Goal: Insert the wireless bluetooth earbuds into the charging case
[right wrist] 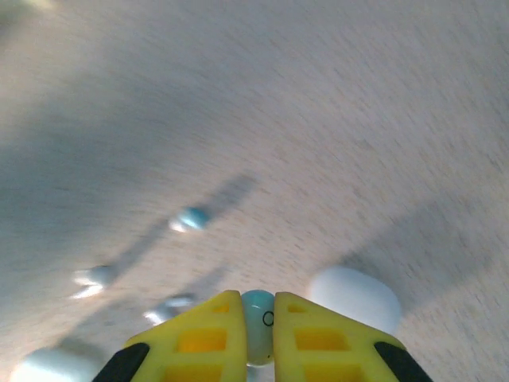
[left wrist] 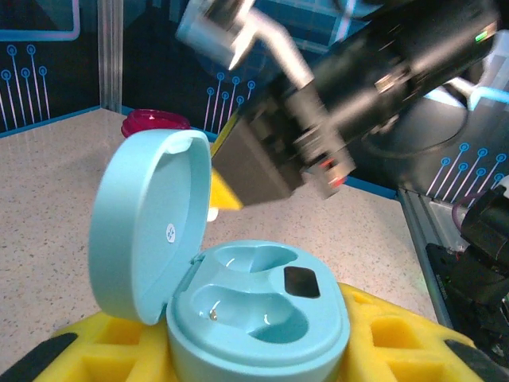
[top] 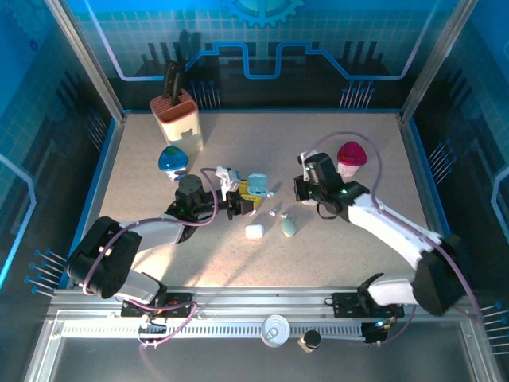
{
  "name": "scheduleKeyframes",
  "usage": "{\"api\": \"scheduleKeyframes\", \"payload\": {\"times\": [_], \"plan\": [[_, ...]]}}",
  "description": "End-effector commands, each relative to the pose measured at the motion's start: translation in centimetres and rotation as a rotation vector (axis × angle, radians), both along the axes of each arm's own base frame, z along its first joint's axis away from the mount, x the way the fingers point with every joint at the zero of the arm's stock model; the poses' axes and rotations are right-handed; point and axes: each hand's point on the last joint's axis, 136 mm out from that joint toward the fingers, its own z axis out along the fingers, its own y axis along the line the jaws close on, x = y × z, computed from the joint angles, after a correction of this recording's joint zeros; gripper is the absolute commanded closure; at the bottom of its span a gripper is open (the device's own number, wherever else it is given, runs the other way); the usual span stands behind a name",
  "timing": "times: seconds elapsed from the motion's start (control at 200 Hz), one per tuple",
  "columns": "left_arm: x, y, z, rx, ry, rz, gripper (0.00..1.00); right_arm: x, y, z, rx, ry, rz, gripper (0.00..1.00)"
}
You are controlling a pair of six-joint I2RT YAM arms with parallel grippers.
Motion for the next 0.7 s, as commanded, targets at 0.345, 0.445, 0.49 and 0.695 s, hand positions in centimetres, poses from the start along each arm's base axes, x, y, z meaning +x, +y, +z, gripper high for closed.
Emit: {"api": "scheduleKeyframes", "payload": {"times": [0.345, 0.445, 0.49, 0.695], "plan": [[-1.9, -1.0, 1.0, -0.012, -0.072, -0.12, 0.72, -7.1, 9.3, 9.1, 0.31, -0.267, 0.641, 0.99], [-2.1, -1.0, 1.2, -0.018, -0.076, -0.124, 0.72, -7.1, 10.2, 8.5, 0.292, -0.254, 0.665, 0.98], [-2.2, -1.0, 1.2, -0.02, -0.075, -0.124, 0.72, -6.9, 10.7, 8.9, 0.288, -0.261, 0.675, 0.98], [-2.3, -0.7, 1.6, -0.021, -0.081, -0.104, 0.71, -6.3, 11.0, 7.5, 0.24, -0.235, 0.672, 0.98]]}}
